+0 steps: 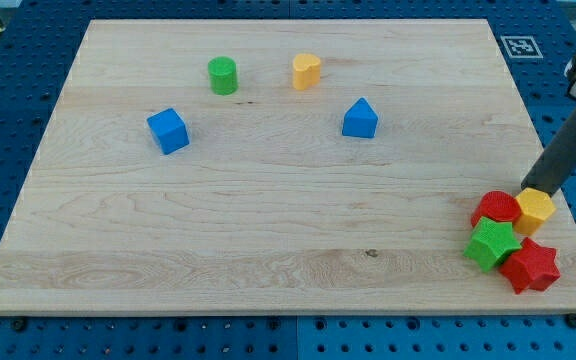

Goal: Move the blue triangle to the red circle

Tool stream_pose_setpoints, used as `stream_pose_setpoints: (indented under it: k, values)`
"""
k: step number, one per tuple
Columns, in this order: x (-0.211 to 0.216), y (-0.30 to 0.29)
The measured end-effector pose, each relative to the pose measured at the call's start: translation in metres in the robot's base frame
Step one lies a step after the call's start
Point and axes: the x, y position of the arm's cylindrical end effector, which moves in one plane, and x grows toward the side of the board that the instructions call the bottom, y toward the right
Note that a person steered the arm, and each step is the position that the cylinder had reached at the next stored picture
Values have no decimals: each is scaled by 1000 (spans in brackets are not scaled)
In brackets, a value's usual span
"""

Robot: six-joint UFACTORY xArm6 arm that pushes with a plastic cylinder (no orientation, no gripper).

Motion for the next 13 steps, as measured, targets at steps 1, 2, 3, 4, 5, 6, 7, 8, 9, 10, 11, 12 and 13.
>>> stream_pose_setpoints:
  k: [1, 2, 3, 4, 5, 6, 7, 8, 9, 10, 11, 12, 13]
  values:
    - [9, 0]
    - [19, -5]
    - [19, -13]
    - [-29, -13]
    - [-81, -30]
    - [-113, -72]
    - [-136, -116]
    - [-145, -164]
    - [-133, -199]
    - [-114, -194]
    - [-97, -180]
    - [-67, -172]
    - [-45, -153]
